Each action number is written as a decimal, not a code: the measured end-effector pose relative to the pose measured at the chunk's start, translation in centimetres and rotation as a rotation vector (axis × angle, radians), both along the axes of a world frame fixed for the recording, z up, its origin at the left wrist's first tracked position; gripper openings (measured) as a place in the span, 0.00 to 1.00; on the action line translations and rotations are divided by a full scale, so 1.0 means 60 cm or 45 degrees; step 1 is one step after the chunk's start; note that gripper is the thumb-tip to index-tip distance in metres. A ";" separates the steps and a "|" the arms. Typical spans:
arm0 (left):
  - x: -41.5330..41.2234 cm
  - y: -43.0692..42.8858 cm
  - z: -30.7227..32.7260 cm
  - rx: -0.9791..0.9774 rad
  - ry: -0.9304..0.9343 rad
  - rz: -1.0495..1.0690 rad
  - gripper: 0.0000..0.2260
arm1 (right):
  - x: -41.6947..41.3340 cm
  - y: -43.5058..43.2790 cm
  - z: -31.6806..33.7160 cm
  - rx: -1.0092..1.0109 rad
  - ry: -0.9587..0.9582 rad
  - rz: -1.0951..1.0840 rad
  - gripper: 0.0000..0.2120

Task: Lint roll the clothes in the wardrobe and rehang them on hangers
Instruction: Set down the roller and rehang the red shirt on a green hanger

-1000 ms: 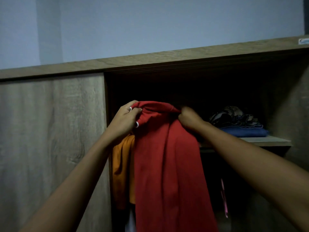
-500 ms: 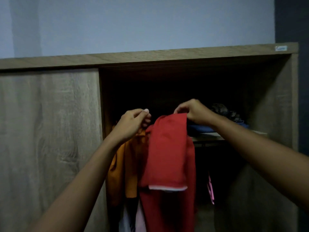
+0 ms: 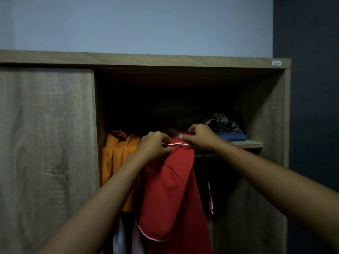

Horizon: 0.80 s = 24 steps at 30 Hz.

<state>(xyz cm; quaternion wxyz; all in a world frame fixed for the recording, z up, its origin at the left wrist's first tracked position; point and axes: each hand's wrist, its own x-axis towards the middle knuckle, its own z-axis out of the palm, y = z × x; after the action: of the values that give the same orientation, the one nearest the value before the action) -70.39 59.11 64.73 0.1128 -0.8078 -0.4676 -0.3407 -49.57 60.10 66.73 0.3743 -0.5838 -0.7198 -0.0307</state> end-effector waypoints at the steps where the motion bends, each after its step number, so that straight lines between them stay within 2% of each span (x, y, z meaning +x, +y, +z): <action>1: 0.002 -0.003 -0.001 0.022 0.021 0.014 0.16 | -0.005 -0.002 0.003 -0.049 -0.040 -0.076 0.25; 3: 0.001 -0.009 -0.004 0.037 0.016 0.010 0.15 | -0.014 -0.002 0.013 -0.221 0.040 -0.111 0.25; 5: -0.002 -0.015 -0.005 0.026 -0.005 -0.021 0.12 | -0.018 0.000 0.022 -0.272 0.207 -0.066 0.17; 8: -0.005 -0.027 -0.003 0.028 -0.104 -0.103 0.14 | -0.020 -0.003 0.028 -0.110 0.378 0.076 0.05; 10: -0.010 -0.030 0.002 0.156 -0.182 -0.085 0.18 | -0.019 -0.021 0.035 0.057 0.317 0.133 0.04; 12: -0.012 -0.035 0.011 0.274 -0.207 0.008 0.24 | -0.018 -0.051 0.044 0.198 0.197 0.172 0.07; 15: -0.002 -0.044 0.022 0.298 -0.174 0.135 0.30 | -0.017 -0.100 0.053 0.313 0.055 0.229 0.12; 17: 0.005 -0.046 0.022 0.317 -0.156 0.178 0.27 | -0.013 -0.124 0.055 0.380 0.014 0.222 0.13; 20: 0.009 -0.051 0.015 0.387 -0.272 0.187 0.17 | 0.005 -0.148 0.053 0.440 0.026 0.194 0.13; 24: 0.019 -0.060 -0.003 0.469 -0.171 0.222 0.15 | 0.039 -0.177 0.031 0.458 0.109 0.238 0.14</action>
<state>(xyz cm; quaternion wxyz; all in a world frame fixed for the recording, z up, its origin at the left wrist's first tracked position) -69.25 55.48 64.56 0.2563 -0.7056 -0.4720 -0.4623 -47.21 49.47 68.61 0.5041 -0.4390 -0.7371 -0.0990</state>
